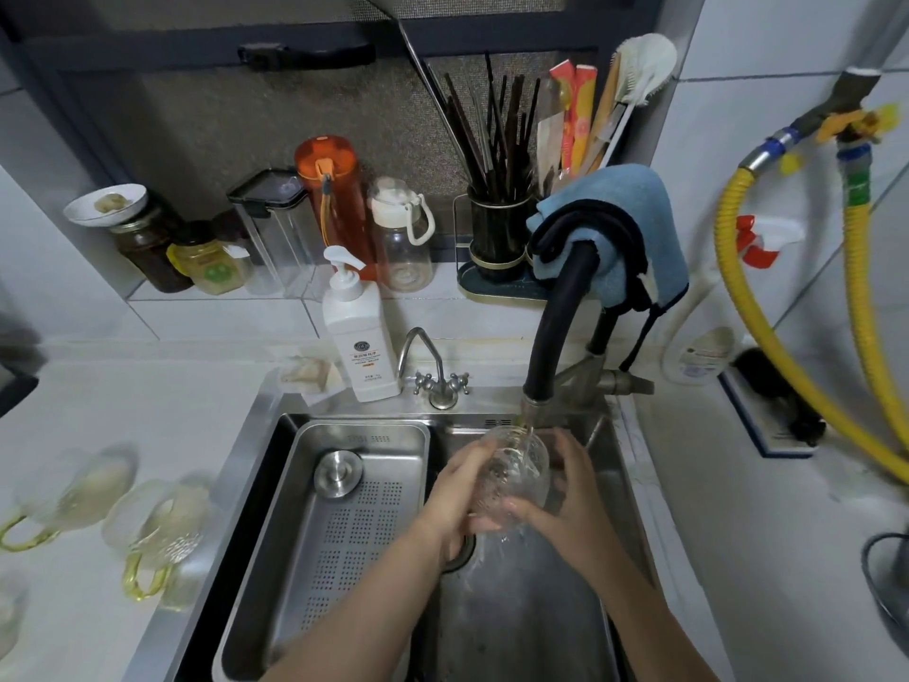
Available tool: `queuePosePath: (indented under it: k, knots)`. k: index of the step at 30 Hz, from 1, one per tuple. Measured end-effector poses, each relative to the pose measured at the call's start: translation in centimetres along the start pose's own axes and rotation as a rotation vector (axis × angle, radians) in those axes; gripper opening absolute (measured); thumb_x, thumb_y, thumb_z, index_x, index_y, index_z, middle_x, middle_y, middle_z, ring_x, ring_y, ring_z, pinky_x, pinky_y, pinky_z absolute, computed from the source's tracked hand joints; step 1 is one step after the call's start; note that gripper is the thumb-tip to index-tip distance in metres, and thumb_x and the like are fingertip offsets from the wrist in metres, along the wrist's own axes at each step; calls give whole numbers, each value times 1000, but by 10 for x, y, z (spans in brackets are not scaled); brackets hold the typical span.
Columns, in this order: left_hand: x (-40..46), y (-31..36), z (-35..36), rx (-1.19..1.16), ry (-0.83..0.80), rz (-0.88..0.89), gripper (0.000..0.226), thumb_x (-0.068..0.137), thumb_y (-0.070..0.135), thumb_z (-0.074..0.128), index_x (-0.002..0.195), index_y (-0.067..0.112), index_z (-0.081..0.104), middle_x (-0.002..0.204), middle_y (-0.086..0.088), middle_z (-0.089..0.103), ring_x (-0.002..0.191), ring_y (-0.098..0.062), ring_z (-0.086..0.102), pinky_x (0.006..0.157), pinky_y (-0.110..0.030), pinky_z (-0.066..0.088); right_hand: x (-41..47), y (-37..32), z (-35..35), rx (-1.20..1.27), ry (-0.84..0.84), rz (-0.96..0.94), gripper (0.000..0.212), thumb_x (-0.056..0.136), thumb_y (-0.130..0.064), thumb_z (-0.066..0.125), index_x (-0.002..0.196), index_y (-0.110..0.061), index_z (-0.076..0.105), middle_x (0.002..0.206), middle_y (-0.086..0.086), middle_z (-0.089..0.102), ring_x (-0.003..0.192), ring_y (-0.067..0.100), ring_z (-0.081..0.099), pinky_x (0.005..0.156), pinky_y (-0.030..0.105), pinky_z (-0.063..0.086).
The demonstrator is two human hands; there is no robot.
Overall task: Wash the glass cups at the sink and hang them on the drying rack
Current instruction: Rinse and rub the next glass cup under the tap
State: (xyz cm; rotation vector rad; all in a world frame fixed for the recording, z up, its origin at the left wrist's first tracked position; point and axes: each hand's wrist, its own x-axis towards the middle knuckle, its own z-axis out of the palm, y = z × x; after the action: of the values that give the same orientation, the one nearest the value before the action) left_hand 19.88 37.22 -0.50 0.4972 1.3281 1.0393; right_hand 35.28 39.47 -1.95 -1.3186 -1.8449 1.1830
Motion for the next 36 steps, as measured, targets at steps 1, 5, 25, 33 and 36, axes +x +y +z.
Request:
queuePosePath:
  k: [1, 5, 25, 33, 36]
  knots:
    - [-2, -1, 1, -9, -12, -12, 47, 86, 56, 58, 120, 24, 62, 110, -7, 72, 93, -23, 71, 86, -47, 57, -2, -3, -1, 60, -36, 34, 84, 64, -50, 78, 136, -49, 33, 137, -28, 43, 123, -7, 44, 99, 21, 41]
    - [-10, -4, 4, 2, -150, -62, 55, 92, 65, 36, 127, 28, 58, 117, 1, 71, 103, -18, 70, 85, -39, 58, -11, -7, -9, 264, -89, 100, 64, 81, -17, 74, 128, -41, 39, 117, -32, 51, 98, -26, 52, 73, -2, 42]
    - [-9, -12, -11, -34, -134, 41, 54, 95, 42, 48, 147, 33, 33, 128, 14, 52, 92, -9, 71, 93, -49, 53, -11, -5, 3, 409, -113, 199, 84, 70, -37, 83, 140, -32, 37, 139, -11, 51, 127, 9, 50, 108, 44, 42]
    - [-11, -30, -23, -54, -140, -28, 68, 85, 41, 62, 146, 34, 34, 144, 3, 48, 112, -23, 65, 94, -50, 53, -21, 3, 14, 416, -107, 288, 67, 77, -34, 78, 131, -37, 40, 129, -15, 55, 115, -2, 55, 98, 28, 47]
    - [-7, -18, -18, 70, -108, -9, 66, 91, 48, 55, 150, 33, 28, 145, 9, 42, 122, -15, 53, 93, -45, 55, -12, -3, 13, 432, -66, 305, 74, 77, -36, 76, 140, -33, 38, 127, -20, 54, 114, -3, 54, 103, 33, 45]
